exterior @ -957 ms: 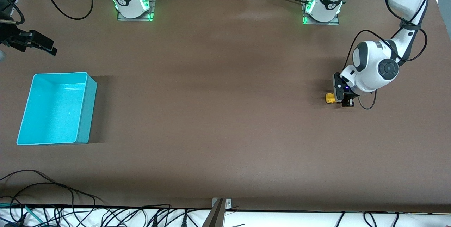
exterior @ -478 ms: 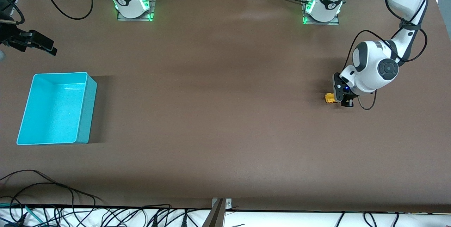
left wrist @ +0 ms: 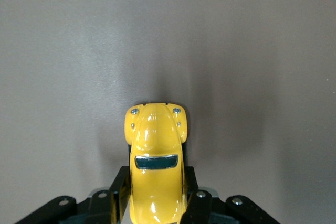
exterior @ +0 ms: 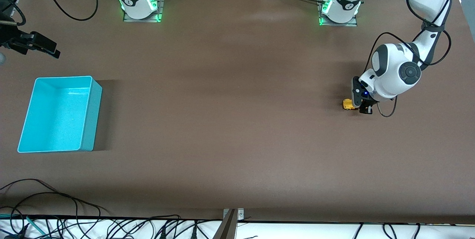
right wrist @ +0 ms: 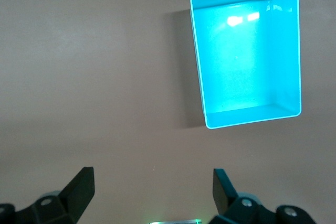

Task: Wind up and store yellow beetle car
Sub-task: 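Close the left gripper on the yellow car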

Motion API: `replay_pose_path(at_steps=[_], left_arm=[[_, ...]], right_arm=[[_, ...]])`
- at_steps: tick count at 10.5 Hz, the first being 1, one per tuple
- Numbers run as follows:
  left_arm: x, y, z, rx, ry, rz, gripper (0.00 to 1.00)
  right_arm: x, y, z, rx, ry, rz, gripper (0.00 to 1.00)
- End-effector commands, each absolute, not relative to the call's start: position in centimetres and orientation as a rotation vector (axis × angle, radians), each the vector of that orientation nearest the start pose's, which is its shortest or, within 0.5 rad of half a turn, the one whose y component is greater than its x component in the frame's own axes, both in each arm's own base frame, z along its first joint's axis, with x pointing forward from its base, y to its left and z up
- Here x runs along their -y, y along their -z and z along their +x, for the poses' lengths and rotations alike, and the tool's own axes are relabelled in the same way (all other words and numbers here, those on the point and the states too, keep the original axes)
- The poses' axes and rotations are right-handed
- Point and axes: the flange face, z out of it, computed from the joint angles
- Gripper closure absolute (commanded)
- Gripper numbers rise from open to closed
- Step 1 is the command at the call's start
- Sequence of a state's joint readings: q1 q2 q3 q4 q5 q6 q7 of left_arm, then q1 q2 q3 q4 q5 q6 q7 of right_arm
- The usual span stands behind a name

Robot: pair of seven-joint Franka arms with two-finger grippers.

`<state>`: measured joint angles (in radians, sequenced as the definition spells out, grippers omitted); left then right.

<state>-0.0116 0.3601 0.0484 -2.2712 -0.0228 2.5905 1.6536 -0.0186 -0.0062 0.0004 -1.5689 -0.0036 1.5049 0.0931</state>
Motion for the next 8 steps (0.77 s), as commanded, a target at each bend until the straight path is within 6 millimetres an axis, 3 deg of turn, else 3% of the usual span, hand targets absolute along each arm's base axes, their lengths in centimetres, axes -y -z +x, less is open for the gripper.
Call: replay_pose_path(at_steps=[1, 8], left_arm=[[-2.5, -19.9, 53.2, -2.241, -0.029, -2.241, 1.00], [-2.8, -16.9, 52.4, -2.248, -0.099, -2.282, 1.00]], right_arm=[[0.9, -63.0, 54.4, -0.180, -0.089, -3.131, 0.00], [0.9, -63.0, 54.4, -0.180, -0.089, -3.131, 0.00]])
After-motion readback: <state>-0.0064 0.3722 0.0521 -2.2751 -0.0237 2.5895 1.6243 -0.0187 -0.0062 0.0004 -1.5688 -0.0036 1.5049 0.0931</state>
